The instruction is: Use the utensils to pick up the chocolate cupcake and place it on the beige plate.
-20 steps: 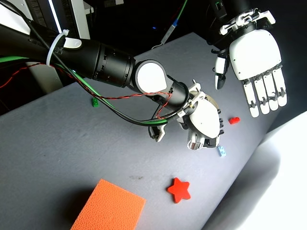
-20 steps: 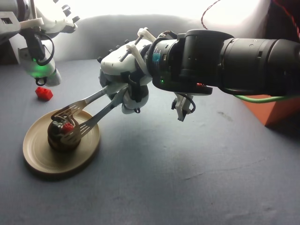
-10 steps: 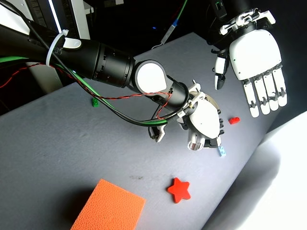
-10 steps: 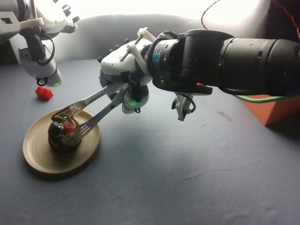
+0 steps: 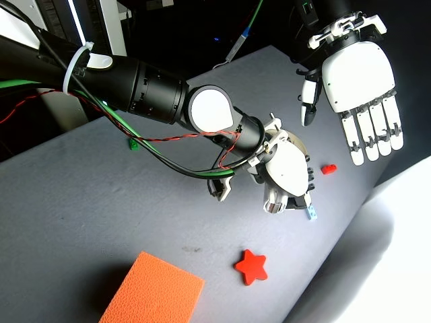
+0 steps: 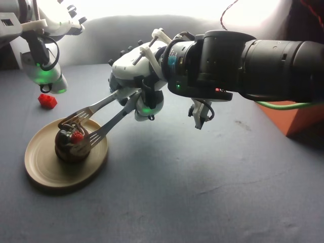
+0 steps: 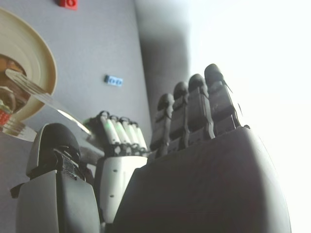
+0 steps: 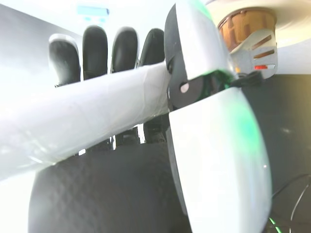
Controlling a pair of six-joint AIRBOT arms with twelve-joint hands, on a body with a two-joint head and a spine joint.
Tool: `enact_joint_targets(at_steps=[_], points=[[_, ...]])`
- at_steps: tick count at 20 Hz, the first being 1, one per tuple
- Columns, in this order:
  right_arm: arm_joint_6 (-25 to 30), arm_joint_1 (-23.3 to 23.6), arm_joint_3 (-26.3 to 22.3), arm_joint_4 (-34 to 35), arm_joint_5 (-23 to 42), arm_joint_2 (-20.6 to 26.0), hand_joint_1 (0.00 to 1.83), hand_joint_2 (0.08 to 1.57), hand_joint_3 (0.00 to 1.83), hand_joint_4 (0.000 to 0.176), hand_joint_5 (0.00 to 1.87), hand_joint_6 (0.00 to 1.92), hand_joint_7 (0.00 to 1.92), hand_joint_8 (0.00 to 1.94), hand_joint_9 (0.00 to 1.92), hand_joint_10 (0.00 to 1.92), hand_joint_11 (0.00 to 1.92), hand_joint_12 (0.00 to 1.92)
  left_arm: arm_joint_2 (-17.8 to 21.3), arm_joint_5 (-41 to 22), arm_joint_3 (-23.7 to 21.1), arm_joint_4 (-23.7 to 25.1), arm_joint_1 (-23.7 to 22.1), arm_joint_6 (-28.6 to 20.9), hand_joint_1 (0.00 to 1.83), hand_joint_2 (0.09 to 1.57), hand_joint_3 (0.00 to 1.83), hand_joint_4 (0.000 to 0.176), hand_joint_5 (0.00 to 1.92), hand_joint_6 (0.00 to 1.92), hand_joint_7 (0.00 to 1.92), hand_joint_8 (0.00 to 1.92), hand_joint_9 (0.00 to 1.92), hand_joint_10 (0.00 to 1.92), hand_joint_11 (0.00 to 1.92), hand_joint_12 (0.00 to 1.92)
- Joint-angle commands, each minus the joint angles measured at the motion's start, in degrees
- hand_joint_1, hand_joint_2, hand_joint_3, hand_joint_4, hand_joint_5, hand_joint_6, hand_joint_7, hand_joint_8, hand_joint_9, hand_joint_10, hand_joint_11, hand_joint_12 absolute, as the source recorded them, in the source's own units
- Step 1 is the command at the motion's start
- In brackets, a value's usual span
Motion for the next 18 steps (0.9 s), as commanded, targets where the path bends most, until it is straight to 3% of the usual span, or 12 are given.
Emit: enact_joint_targets(at_steps=[1,2,4,11,18], points=[[-0.2,0.5,0.2,-0.9,3.9,0.3,1.09,1.22,0.0,0.0,0.68,1.27,0.5,1.12,0.45,1.33,0.41,1.77,0.4,-2.3,0.1,3.4,-0.7,0.5,0.51,1.04,0.0,0.0,0.07,0.0,0.07,0.0,0.07,0.0,0.0,0.15],[-0.2,0.4,0.2,-0.9,3.9,0.3,1.11,1.16,0.0,0.0,0.55,0.98,0.51,1.11,0.46,1.32,0.41,1.73,0.4,-2.3,0.1,3.4,-0.7,0.5,0.51,1.04,0.0,0.0,0.08,0.0,0.08,0.0,0.07,0.0,0.0,0.18],[-0.3,0.4,0.2,-0.9,3.9,0.4,1.11,1.13,0.0,0.0,0.55,0.82,0.51,1.11,0.46,1.31,0.41,1.72,0.4,-2.3,0.1,3.4,-0.7,0.5,0.51,1.04,0.0,0.0,0.08,0.0,0.08,0.0,0.07,0.0,0.0,0.19],[-0.4,0.4,0.2,-0.9,3.8,0.6,1.09,1.12,0.0,0.0,0.46,0.87,0.45,1.13,0.42,1.33,0.35,1.74,0.4,-2.3,0.1,3.4,-0.7,0.5,0.5,1.04,0.0,0.0,0.07,0.0,0.07,0.0,0.05,0.0,0.0,0.11],[-0.4,0.5,0.0,-0.9,3.7,2.1,1.07,1.14,0.0,0.0,0.49,0.86,0.48,1.14,0.43,1.35,0.37,1.73,0.4,-2.3,0.1,3.3,-0.7,0.5,0.52,1.03,0.0,0.0,0.1,0.0,0.09,0.0,0.09,0.0,0.0,0.19]])
